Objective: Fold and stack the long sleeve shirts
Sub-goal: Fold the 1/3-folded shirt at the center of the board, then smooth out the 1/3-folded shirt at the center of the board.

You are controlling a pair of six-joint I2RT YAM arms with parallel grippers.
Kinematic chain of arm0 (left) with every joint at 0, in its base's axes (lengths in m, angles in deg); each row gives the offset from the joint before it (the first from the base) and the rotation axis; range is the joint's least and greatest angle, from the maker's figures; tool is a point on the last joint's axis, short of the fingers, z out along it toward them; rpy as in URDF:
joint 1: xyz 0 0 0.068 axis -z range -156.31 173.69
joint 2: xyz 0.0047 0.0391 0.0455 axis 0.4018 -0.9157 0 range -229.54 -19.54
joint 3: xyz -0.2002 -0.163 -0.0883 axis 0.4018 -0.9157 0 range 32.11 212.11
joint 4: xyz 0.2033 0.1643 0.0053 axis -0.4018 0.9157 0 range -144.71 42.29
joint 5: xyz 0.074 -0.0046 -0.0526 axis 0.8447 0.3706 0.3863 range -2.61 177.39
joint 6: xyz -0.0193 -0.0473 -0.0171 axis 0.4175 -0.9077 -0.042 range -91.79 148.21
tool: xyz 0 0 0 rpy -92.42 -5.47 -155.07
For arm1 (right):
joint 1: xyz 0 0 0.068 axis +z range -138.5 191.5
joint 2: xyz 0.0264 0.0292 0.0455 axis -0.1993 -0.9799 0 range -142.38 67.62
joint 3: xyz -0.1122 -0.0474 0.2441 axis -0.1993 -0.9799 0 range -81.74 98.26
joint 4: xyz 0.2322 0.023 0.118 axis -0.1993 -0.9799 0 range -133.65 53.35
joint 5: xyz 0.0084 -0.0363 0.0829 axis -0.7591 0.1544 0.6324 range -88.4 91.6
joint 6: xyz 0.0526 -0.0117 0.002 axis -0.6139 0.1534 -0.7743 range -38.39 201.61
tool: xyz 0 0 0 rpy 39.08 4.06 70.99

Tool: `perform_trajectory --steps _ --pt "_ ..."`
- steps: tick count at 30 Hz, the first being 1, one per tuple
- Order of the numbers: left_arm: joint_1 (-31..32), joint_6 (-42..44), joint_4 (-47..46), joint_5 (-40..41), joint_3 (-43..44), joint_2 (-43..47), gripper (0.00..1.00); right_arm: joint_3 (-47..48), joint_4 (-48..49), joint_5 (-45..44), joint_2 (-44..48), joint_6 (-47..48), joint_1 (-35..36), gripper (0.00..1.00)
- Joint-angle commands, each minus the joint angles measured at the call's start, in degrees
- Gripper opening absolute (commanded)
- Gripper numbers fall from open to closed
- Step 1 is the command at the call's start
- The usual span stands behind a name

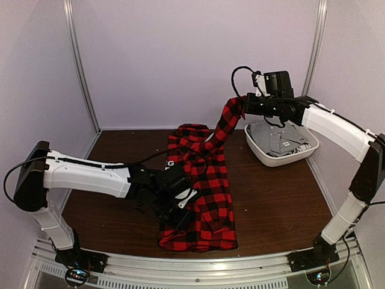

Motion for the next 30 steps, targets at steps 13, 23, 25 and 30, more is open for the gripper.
perform_trajectory --steps 13,23,25,30 --pt "-5.2 -3.1 -10.3 -5.7 -0.2 3.9 0.43 -16.0 -0.1 9.5 12.7 -6.0 4.5 0.00" --pt "-23.3 -2.8 -16.6 -1.7 9.2 -1.3 0.39 -9.9 -6.4 0.2 13.3 -12.1 4.6 0.00" --pt "-26.2 -2.1 -18.0 -2.0 13.7 -5.9 0.38 -7.6 -7.8 1.2 12.0 -13.4 4.7 0.00" --pt "-28.9 0.1 -19.0 -1.9 27.7 -18.7 0.35 -4.9 -8.5 3.9 11.0 -16.9 6.2 0.00"
